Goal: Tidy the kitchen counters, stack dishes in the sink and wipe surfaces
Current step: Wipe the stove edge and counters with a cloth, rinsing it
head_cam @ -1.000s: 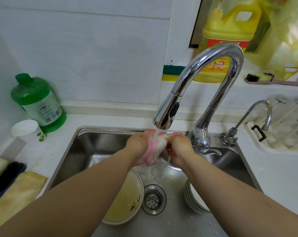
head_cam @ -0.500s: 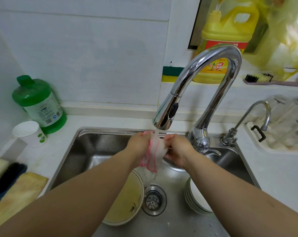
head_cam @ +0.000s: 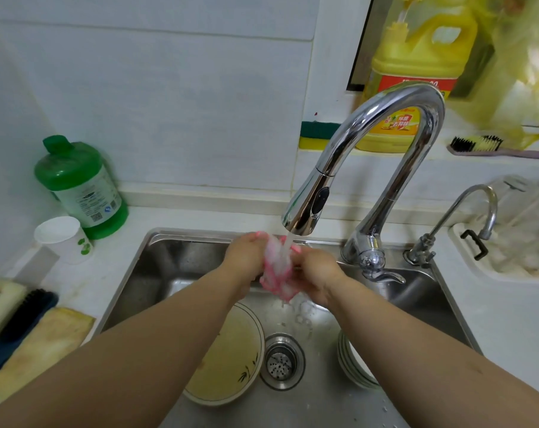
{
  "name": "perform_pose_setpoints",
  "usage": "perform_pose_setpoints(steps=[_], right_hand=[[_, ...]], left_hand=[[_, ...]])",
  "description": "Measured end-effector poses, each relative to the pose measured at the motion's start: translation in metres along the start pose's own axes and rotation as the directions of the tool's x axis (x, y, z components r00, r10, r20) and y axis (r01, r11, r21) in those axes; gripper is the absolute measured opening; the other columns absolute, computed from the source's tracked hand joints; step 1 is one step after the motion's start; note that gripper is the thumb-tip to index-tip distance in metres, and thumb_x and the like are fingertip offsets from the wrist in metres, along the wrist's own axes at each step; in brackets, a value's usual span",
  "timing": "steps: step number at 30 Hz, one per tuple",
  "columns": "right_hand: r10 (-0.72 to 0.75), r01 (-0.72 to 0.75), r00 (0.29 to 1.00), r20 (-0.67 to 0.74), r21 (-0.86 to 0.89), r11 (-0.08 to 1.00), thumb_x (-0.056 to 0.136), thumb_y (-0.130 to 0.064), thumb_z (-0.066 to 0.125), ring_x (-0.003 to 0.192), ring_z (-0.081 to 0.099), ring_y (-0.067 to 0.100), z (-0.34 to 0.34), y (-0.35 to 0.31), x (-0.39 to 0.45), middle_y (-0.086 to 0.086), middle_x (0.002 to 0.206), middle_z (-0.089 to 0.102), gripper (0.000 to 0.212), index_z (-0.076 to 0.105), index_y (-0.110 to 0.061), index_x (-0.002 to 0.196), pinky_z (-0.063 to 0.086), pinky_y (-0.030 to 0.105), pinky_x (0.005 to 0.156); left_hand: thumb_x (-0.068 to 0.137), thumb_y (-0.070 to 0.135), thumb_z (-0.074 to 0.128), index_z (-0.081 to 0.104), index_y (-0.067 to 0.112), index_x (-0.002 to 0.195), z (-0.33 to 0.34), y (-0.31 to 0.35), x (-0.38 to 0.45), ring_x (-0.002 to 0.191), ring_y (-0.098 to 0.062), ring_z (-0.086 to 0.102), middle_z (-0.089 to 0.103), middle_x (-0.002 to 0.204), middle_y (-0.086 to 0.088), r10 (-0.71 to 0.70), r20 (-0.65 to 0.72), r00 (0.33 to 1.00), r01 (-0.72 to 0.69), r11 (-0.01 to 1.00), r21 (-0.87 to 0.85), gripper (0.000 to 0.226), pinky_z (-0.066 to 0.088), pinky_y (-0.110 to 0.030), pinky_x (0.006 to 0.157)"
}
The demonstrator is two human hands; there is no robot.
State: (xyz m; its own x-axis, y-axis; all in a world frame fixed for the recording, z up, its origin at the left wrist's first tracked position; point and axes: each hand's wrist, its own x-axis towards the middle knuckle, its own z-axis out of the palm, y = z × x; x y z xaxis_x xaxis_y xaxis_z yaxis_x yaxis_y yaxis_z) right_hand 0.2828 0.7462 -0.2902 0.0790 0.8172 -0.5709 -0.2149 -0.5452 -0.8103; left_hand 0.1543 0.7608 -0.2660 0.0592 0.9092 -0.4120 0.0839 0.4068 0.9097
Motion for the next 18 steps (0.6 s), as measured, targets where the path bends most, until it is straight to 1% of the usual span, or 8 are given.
perform_pose_setpoints(steps=[4,8,10,12,13,14,16,18], right_hand=[[0.105,-0.078,0.976,-0.192,0.144,0.987,0.089,0.005,0.041,0.074,0.057,0.027,-0.019,0.004,0.017,0.018,0.099,0.064,0.038,0.059,-0.003,0.121,0.053,0.042,0.074],[-0.014,0.000,0.998,-0.060,-0.231,0.973,0.084,-0.026,0.068,0.098,0.061,0.026,-0.033,0.009,0.011,0.006,0.117,0.060,0.050,0.047,-0.029,0.129,0.054,0.045,0.085],[-0.022,0.054,0.998,0.054,-0.699,0.713,0.071,-0.030,0.078,0.101,0.064,0.025,-0.037,0.012,0.006,0.005,0.111,0.066,0.051,0.061,-0.018,0.118,0.055,0.037,0.082],[-0.034,0.056,0.998,0.046,-0.914,0.402,0.078,-0.027,0.071,0.081,0.066,0.020,-0.036,0.012,-0.001,0.007,0.087,0.070,0.022,0.070,-0.009,0.091,0.051,0.027,0.070],[-0.058,0.049,0.998,0.027,-0.911,0.410,0.083,-0.028,0.065,0.075,0.065,0.019,-0.037,0.010,-0.003,0.009,0.082,0.070,0.020,0.069,-0.008,0.084,0.050,0.027,0.069],[-0.074,0.041,0.997,0.004,-0.855,0.517,0.086,-0.030,0.063,0.075,0.065,0.021,-0.040,0.010,-0.001,0.012,0.085,0.070,0.024,0.068,-0.007,0.084,0.052,0.030,0.074],[-0.030,0.023,1.000,-0.007,-0.498,0.867,0.086,-0.025,0.066,0.089,0.068,0.031,-0.038,0.003,-0.003,0.019,0.099,0.070,0.025,0.066,-0.003,0.098,0.054,0.043,0.088],[0.040,-0.029,0.994,0.103,-0.105,0.994,0.087,-0.013,0.063,0.096,0.066,0.038,-0.033,-0.006,-0.007,0.022,0.105,0.068,0.026,0.060,-0.002,0.111,0.052,0.054,0.089]], left_hand=[[0.097,0.024,0.043,0.055,0.012,0.089,-0.012,0.007,0.005,0.083,-0.027,0.060,0.061,0.091,-0.012,-0.030,-0.187,0.982,0.027,0.999,-0.017,0.019,0.051,-0.035,0.084],[0.095,0.014,0.051,0.048,0.015,0.076,-0.022,0.015,0.004,0.076,-0.022,0.055,0.056,0.082,-0.010,-0.023,-0.234,0.972,-0.008,0.991,-0.131,0.019,0.047,-0.031,0.078],[0.094,0.011,0.053,0.052,0.012,0.085,-0.022,0.019,0.005,0.081,-0.021,0.056,0.058,0.088,-0.010,-0.002,-0.250,0.968,-0.044,0.984,-0.174,0.009,0.046,-0.027,0.076],[0.093,0.011,0.055,0.053,0.008,0.109,-0.025,0.020,0.007,0.091,-0.023,0.056,0.058,0.104,-0.011,-0.002,-0.285,0.959,-0.055,0.980,-0.193,0.017,0.044,-0.028,0.076],[0.093,0.012,0.055,0.051,0.008,0.117,-0.028,0.019,0.010,0.093,-0.024,0.055,0.057,0.109,-0.011,-0.010,-0.284,0.959,-0.042,0.984,-0.175,0.025,0.045,-0.029,0.074],[0.093,0.013,0.055,0.051,0.008,0.120,-0.031,0.019,0.010,0.095,-0.026,0.055,0.057,0.111,-0.012,-0.013,-0.296,0.955,-0.030,0.989,-0.142,0.028,0.046,-0.030,0.074],[0.092,0.012,0.054,0.054,0.007,0.118,-0.040,0.013,0.013,0.098,-0.030,0.057,0.059,0.114,-0.014,-0.038,-0.308,0.951,0.016,0.997,-0.072,0.027,0.050,-0.035,0.079],[0.090,0.007,0.053,0.060,0.007,0.100,-0.043,0.006,0.014,0.098,-0.031,0.058,0.060,0.108,-0.017,-0.090,-0.292,0.952,0.079,0.996,-0.048,0.012,0.050,-0.042,0.086]])
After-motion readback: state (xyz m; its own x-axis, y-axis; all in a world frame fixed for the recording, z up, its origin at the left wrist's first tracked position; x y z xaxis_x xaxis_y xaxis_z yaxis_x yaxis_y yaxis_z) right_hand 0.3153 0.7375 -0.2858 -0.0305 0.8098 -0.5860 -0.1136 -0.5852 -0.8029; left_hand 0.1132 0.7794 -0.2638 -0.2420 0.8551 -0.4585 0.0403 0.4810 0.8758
